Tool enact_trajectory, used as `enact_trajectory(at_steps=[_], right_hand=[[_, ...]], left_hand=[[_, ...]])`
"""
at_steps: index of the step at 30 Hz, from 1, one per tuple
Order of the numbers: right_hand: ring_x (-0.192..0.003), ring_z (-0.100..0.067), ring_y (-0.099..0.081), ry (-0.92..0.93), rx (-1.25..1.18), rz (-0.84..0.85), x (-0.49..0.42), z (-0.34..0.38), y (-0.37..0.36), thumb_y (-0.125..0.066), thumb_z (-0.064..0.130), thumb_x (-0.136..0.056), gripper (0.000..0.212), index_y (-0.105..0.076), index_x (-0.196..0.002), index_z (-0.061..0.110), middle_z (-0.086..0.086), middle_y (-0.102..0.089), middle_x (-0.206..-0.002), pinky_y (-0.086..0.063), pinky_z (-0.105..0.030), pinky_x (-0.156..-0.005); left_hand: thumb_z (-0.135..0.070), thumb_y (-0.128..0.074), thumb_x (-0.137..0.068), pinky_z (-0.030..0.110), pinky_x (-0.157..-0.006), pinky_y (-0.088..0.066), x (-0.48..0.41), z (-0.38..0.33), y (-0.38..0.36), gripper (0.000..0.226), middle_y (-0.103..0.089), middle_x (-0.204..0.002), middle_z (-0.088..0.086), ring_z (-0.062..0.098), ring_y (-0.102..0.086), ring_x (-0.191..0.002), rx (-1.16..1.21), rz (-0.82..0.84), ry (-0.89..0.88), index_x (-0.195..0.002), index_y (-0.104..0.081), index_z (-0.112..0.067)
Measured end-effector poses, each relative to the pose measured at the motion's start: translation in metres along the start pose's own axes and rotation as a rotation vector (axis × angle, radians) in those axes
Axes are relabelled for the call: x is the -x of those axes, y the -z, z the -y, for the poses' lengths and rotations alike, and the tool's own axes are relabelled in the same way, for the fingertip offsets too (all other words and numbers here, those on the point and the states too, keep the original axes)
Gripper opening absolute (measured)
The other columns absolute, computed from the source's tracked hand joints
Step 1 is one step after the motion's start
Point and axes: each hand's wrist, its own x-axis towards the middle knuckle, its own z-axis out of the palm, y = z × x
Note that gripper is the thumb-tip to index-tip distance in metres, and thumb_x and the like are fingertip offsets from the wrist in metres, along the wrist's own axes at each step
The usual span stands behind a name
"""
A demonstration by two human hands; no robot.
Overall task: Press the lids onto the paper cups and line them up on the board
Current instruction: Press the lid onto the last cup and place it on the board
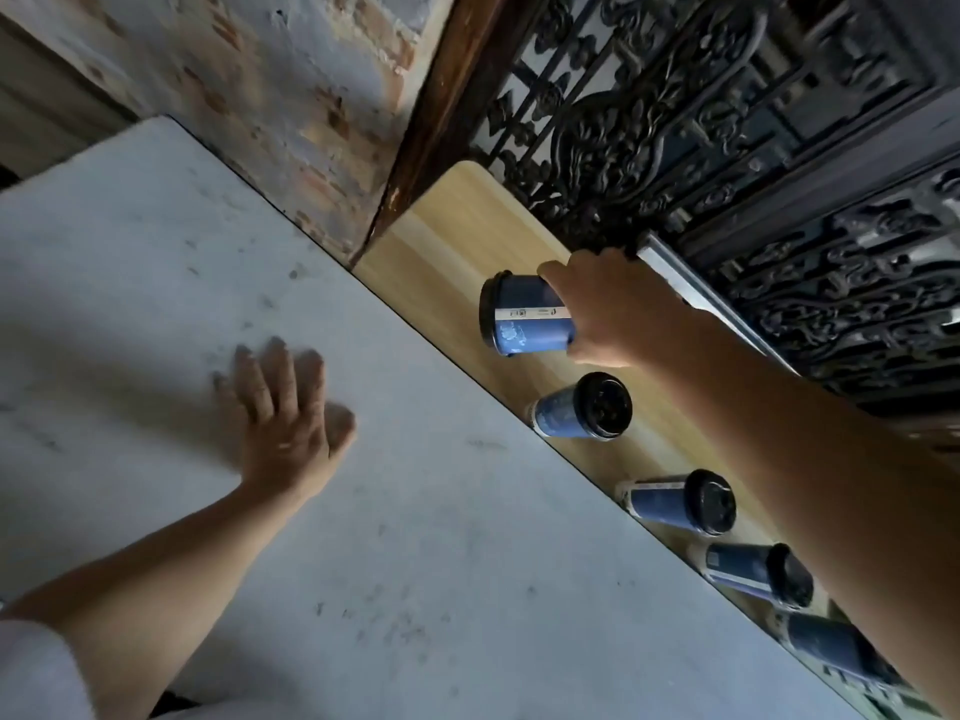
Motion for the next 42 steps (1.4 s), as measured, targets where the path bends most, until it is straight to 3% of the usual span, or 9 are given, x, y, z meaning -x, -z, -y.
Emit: enact_trajectory(at_steps=[3, 7, 11, 16, 32, 36, 42], right_hand=[[-0.119, -0.032, -0.049, 0.053, 0.32, 0.002, -0.017, 0.005, 0.014, -0.07, 0.02, -0.084, 0.05, -0.05, -0.13, 0.021, -0.006, -0.053, -0.123, -0.041, -0.042, -0.091], [-0.127, -0.034, -0.045, 0.083, 0.463, 0.068, -0.049, 0.033, 0.016, -0.067, 0.023, -0.087, 0.046, -0.054, -0.132, 0.018, -0.009, -0.053, -0.13, -0.039, -0.047, -0.105], [-0.128, -0.035, -0.046, 0.074, 0.562, 0.103, -0.07, 0.056, 0.016, -0.068, 0.026, -0.087, 0.045, -0.058, -0.13, 0.018, -0.009, -0.056, -0.13, -0.038, -0.052, -0.108], [-0.125, -0.04, -0.046, 0.013, 0.679, 0.072, -0.073, 0.06, 0.041, -0.065, 0.026, -0.089, 0.039, -0.06, -0.126, 0.015, -0.013, -0.058, -0.128, -0.036, -0.056, -0.108], [-0.126, -0.038, -0.048, 0.033, 0.633, 0.183, -0.058, 0.063, 0.026, -0.064, 0.023, -0.092, 0.038, -0.058, -0.128, 0.015, -0.011, -0.058, -0.13, -0.039, -0.054, -0.107], [-0.124, -0.035, -0.049, 0.063, 0.585, 0.2, -0.056, 0.063, 0.026, -0.06, 0.019, -0.095, 0.019, -0.059, -0.113, 0.016, -0.009, -0.059, -0.126, -0.04, -0.051, -0.108], [-0.118, -0.034, -0.049, 0.075, 0.542, 0.208, -0.06, 0.06, 0.024, -0.06, 0.019, -0.095, 0.029, -0.059, -0.123, 0.013, -0.01, -0.059, -0.116, -0.041, -0.05, -0.106]], left_hand=[[-0.057, -0.04, -0.083, 0.072, -0.117, 0.003, 0.001, -0.004, -0.003, 0.082, -0.013, -0.165, 0.025, 0.057, -0.003, -0.149, 0.0, -0.143, 0.02, -0.152, -0.037, -0.013], [-0.057, -0.039, -0.081, 0.069, -0.119, 0.002, -0.002, -0.002, -0.01, 0.08, -0.017, -0.166, 0.019, 0.053, -0.006, -0.15, 0.041, -0.166, 0.078, -0.152, -0.039, -0.019], [-0.052, -0.043, -0.082, 0.066, -0.121, -0.007, -0.007, -0.002, -0.012, 0.073, -0.023, -0.166, 0.014, 0.048, -0.014, -0.149, 0.101, -0.185, 0.139, -0.151, -0.042, -0.026], [-0.052, -0.042, -0.083, 0.062, -0.122, -0.006, -0.006, -0.002, -0.012, 0.072, -0.024, -0.166, 0.012, 0.045, -0.015, -0.15, 0.104, -0.182, 0.164, -0.15, -0.041, -0.028], [-0.053, -0.038, -0.083, 0.063, -0.12, -0.008, -0.005, -0.004, -0.01, 0.07, -0.025, -0.165, 0.012, 0.047, -0.017, -0.149, 0.087, -0.196, 0.177, -0.148, -0.043, -0.027], [-0.052, -0.038, -0.084, 0.064, -0.12, -0.008, -0.005, -0.004, -0.009, 0.069, -0.025, -0.165, 0.012, 0.047, -0.017, -0.148, 0.103, -0.197, 0.176, -0.148, -0.043, -0.026], [-0.052, -0.039, -0.083, 0.065, -0.119, -0.009, -0.004, -0.005, -0.007, 0.07, -0.025, -0.165, 0.012, 0.047, -0.018, -0.148, 0.09, -0.2, 0.177, -0.148, -0.043, -0.026]])
